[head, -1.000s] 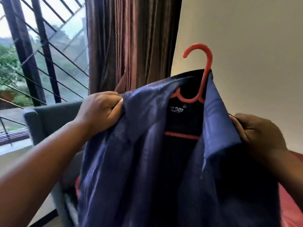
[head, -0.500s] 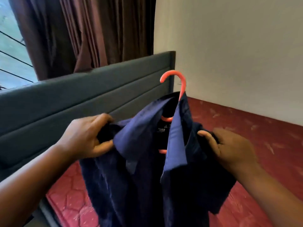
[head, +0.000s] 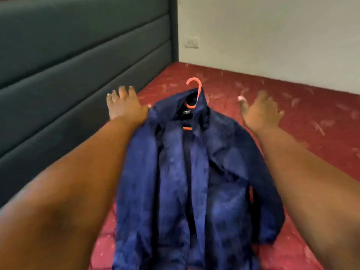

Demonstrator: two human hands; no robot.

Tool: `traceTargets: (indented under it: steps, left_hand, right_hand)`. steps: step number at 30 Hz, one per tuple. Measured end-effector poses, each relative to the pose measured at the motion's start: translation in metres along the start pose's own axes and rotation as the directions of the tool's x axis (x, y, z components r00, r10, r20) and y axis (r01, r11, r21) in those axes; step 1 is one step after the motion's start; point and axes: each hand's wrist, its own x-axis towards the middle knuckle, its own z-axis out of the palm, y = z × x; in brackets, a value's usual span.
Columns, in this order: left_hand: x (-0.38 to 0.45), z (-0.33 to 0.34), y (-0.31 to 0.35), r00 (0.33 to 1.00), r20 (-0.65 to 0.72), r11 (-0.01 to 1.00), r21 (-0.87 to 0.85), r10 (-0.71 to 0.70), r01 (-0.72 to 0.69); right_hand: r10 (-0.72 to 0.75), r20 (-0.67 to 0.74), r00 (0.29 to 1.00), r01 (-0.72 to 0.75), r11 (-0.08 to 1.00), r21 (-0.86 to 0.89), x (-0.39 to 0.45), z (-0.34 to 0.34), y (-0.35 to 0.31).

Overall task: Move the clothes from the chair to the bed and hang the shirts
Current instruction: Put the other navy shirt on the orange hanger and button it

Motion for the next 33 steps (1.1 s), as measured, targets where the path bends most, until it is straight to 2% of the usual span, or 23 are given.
traceTargets:
  steps: [1,2,3,4,6,9,11,13,15,17,18,20,21,23,24,25,26,27,28,29,30,31,33]
  left_hand:
    - [-0.009,0.027,0.011,0.994,0.044,0.982,-0.160,-0.097,0.103]
    - [-0.035,0.065,0.016,0.992,0.079,0.939,-0.321,-0.101,0.121]
    - [-0.072,0.100,0.018,0.998,0.056,0.892,-0.450,-0.020,0.043]
    - [-0.126,0.134,0.014,0.994,0.050,0.863,-0.502,0.100,-0.061]
    - [-0.248,0.173,-0.012,0.950,0.172,0.839,-0.527,0.261,-0.135]
    - [-0.415,0.198,-0.066,0.874,0.355,0.855,-0.505,0.331,-0.119]
    - [-0.487,0.209,-0.107,0.885,0.361,0.878,-0.468,0.295,-0.102]
    - [-0.515,0.214,-0.134,0.915,0.344,0.900,-0.434,0.213,-0.047]
    - [-0.512,0.217,-0.144,0.914,0.400,0.923,-0.372,0.061,0.101]
    - [-0.492,0.222,-0.138,0.892,0.425,0.906,-0.301,-0.153,0.299]
    - [-0.479,0.222,-0.129,0.865,0.431,0.865,-0.296,-0.258,0.405]
    - [-0.447,0.224,-0.110,0.790,0.443,0.669,-0.436,-0.423,0.603]
    - [-0.431,0.226,-0.100,0.730,0.451,0.492,-0.542,-0.514,0.681]
    - [-0.401,0.227,-0.080,0.535,0.568,0.052,-0.654,-0.626,0.754]
    - [-0.390,0.227,-0.071,0.459,0.663,-0.144,-0.647,-0.591,0.749]
    - [-0.381,0.228,-0.065,0.418,0.735,-0.282,-0.620,-0.534,0.732]
    - [-0.371,0.226,-0.061,0.416,0.786,-0.365,-0.593,-0.458,0.718]
    - [-0.365,0.227,-0.062,0.436,0.810,-0.407,-0.578,-0.391,0.708]
    - [-0.359,0.225,-0.061,0.455,0.825,-0.424,-0.563,-0.335,0.709]
    - [-0.357,0.229,-0.069,0.466,0.818,-0.422,-0.574,-0.338,0.701]
    - [-0.356,0.229,-0.077,0.469,0.793,-0.424,-0.607,-0.389,0.673]
    - [-0.355,0.234,-0.089,0.454,0.749,-0.426,-0.653,-0.482,0.626]
    - [-0.356,0.236,-0.105,0.363,0.729,-0.494,-0.670,-0.581,0.554]
  right_hand:
    - [0.115,0.027,0.993,-0.117,0.988,0.099,-0.010,0.023,0.007]
    - [0.164,0.071,0.984,-0.174,0.969,0.176,-0.035,0.053,0.019]
    - [0.155,0.108,0.982,-0.176,0.960,0.220,-0.070,0.079,0.034]
    - [0.110,0.153,0.982,-0.143,0.965,0.219,-0.120,0.108,0.056]
    - [0.050,0.279,0.959,-0.100,0.980,0.170,-0.236,0.139,0.106]
    - [0.138,0.467,0.874,-0.184,0.982,0.054,-0.392,0.153,0.189]
    - [0.151,0.500,0.853,-0.221,0.972,0.083,-0.443,0.145,0.228]
    - [0.202,0.430,0.880,-0.328,0.913,0.242,-0.453,0.138,0.242]
    - [0.300,0.359,0.884,-0.421,0.844,0.332,-0.435,0.137,0.251]
    - [0.398,0.316,0.861,-0.484,0.831,0.273,-0.404,0.144,0.261]
    - [0.439,0.320,0.840,-0.519,0.821,0.236,-0.389,0.150,0.263]
    - [0.493,0.361,0.791,-0.586,0.779,0.222,-0.365,0.160,0.259]
    - [0.477,0.394,0.786,-0.589,0.771,0.241,-0.355,0.164,0.251]
    - [0.431,0.426,0.795,-0.574,0.762,0.300,-0.340,0.168,0.235]
    - [0.445,0.396,0.803,-0.576,0.748,0.330,-0.334,0.170,0.229]
    - [0.468,0.324,0.822,-0.564,0.744,0.358,-0.328,0.169,0.223]
    - [0.483,0.266,0.834,-0.552,0.728,0.407,-0.323,0.170,0.220]
    - [0.502,0.268,0.822,-0.566,0.667,0.485,-0.319,0.170,0.219]
    - [0.537,0.333,0.775,-0.621,0.548,0.561,-0.316,0.169,0.218]
    - [0.560,0.430,0.708,-0.684,0.397,0.612,-0.314,0.167,0.219]
    - [0.580,0.505,0.639,-0.739,0.281,0.613,-0.313,0.167,0.222]
    - [0.591,0.565,0.575,-0.790,0.222,0.572,-0.312,0.165,0.224]
    - [0.544,0.691,0.475,-0.876,0.219,0.430,-0.313,0.157,0.229]
